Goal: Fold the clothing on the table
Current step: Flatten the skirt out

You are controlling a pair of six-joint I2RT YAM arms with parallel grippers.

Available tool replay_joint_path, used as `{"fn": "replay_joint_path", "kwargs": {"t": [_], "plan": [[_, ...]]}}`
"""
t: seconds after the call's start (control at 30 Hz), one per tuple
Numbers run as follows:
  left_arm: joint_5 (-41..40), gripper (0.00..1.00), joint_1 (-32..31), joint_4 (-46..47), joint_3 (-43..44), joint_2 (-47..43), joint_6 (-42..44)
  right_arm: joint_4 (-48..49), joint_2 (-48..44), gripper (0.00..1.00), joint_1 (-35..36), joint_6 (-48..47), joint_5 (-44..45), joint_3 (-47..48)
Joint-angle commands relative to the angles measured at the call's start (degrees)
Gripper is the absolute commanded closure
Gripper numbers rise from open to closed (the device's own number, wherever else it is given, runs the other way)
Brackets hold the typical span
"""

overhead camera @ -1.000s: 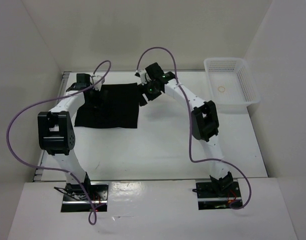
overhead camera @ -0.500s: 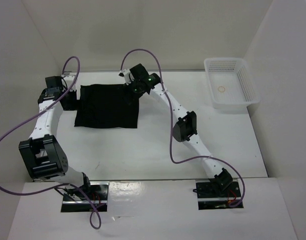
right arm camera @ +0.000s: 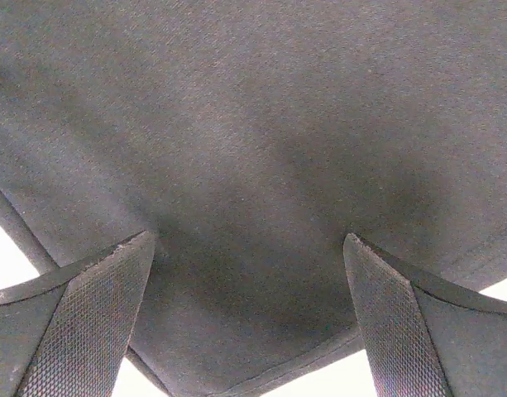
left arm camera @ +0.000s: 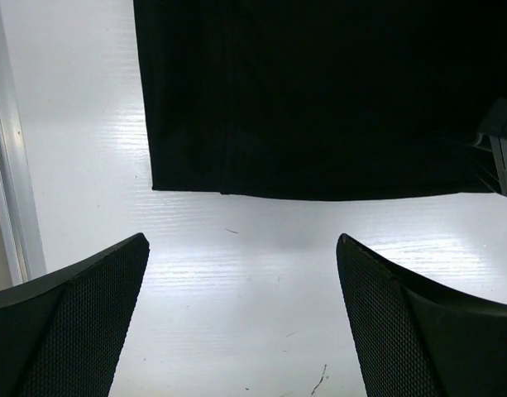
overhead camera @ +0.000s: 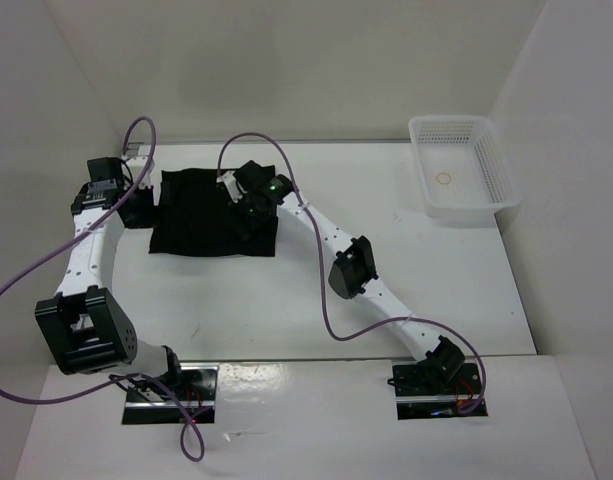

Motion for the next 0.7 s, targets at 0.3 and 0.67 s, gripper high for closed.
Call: {"fn": "replay_joint_path", "kwargs": {"t": [0.3, 0.67], "plan": [[0.59, 0.0, 0.09, -2.47, 1.18, -1.8, -3.68, -9.53, -3.79, 0.0, -0.3, -0.94, 6.38, -6.49], [-0.55, 0.0, 0.09, -2.47, 0.65, -5.13, -3.68, -14.02, -12.93, 0.0, -1.88, -2.61, 3.05, -20.21]]}}
